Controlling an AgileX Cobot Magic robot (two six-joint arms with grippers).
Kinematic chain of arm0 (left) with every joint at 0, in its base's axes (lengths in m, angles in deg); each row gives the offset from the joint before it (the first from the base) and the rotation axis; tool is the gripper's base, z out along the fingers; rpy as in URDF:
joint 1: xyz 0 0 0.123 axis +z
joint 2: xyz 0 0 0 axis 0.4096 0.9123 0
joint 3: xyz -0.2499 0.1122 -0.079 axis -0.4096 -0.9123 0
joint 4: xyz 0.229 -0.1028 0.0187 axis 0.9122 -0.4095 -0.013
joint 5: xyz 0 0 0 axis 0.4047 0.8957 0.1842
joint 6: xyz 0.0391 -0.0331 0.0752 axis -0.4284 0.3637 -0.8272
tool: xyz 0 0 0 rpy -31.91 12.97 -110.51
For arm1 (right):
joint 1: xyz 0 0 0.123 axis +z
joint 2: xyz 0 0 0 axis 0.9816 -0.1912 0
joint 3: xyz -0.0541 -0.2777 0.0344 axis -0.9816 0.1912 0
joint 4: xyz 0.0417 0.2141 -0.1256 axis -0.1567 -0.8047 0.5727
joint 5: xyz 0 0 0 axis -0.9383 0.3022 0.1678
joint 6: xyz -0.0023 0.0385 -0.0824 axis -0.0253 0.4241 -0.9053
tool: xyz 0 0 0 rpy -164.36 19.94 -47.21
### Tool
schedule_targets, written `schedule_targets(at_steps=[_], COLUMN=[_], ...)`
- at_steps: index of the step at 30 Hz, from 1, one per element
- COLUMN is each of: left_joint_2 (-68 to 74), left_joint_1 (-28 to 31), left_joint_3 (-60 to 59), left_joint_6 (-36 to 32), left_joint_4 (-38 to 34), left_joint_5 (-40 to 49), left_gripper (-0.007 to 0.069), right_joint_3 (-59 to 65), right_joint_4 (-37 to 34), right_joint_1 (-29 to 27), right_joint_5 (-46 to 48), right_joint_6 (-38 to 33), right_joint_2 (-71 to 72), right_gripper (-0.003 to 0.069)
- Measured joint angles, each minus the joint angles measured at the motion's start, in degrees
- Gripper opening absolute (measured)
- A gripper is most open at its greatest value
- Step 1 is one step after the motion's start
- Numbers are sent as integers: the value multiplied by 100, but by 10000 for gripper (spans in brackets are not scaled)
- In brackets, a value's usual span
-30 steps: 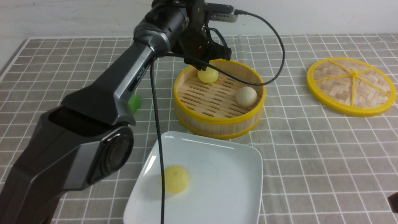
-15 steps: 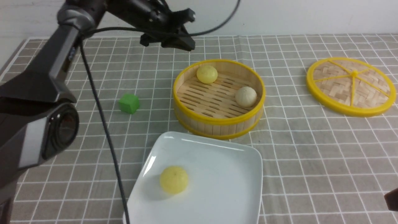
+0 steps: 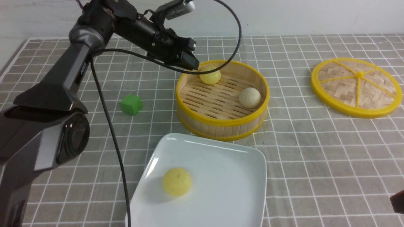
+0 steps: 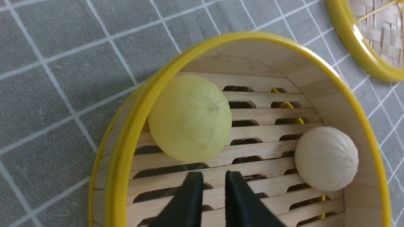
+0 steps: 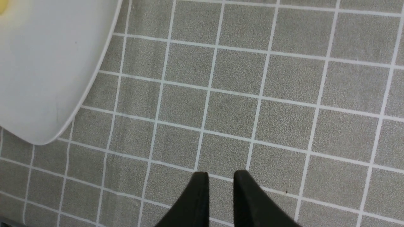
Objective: Put the steamed buns into the plate on the grey tablecloth.
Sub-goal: 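Reach into the bamboo steamer and grasp a bun with the left gripper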
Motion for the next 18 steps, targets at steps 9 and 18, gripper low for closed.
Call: schedule_targets(at_steps=[9, 18], left_joint_2=[45, 260], left_joint_1=[-365, -562], left_joint_3=[0, 0], left_joint_6=[-416, -289], left_joint_4=[591, 939], left_joint_5=[-544, -1049], left_gripper=[512, 552], right_joint_3=[0, 0], right_joint_4=[7, 1], right_joint_1=[0, 0], right_joint_5=[-39, -45], right_joint_6=[-2, -2], right_joint_2=[0, 0], right_gripper=[140, 140])
